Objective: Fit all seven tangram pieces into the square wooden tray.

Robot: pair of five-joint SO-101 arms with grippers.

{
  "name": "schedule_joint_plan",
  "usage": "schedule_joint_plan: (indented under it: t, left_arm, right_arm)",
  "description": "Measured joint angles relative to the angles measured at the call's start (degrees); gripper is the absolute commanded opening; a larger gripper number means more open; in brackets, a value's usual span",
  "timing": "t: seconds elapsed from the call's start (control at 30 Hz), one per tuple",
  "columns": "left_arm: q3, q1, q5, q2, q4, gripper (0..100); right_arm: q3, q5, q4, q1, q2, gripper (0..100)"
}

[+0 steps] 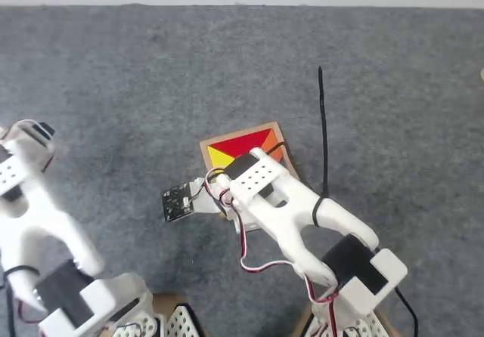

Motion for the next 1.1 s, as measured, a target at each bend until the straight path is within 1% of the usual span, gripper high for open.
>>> schedule_joint_plan:
  t: [0.23,0.4,0.53,0.63,0.7,0.8,0.93,0.97,1.03,1.1]
  left_arm:
    - [0.0,0.0,0.0,0.0,0.0,27]
    - [0.0,0.3,0.0,0.0,0.0,27]
    - [0.0,0.8,0.0,0.0,0.0,27]
    - [0.0,1.2,-0.1,0.0,0.0,27]
    - [0.0,3.2,-3.1,0.0,0.2,27]
    - [0.0,10.5,-11.8,0.0,5.2,27]
    - [1.9,27.8,-24.6,0.0,13.5,27]
    - [3.2,32.0,-27.0,0.0,13.7,27]
    - [5.5,39.3,-29.5,0.0,13.2,27]
    - [7.2,43.9,-30.7,0.0,11.7,27]
  right_arm:
    - [0.4,-1.5,0.3,-0.2,-1.1,28.5]
    - [0.4,-1.8,0.4,2.3,-5.1,28.5]
    - [0.4,-5.5,3.9,4.3,-12.8,28.5]
    - [0.4,-9.7,8.2,7.5,-22.2,28.5]
    - [1.2,-12.4,10.7,10.3,-30.0,28.5]
    - [5.3,-16.1,12.7,14.2,-41.3,28.5]
    - [17.1,-20.8,11.8,20.7,-51.7,28.5]
    - [20.7,-22.2,10.5,22.9,-53.4,28.5]
    - [28.4,-25.2,6.2,28.2,-55.8,28.5]
    - [36.1,-27.4,0.8,33.9,-57.6,28.5]
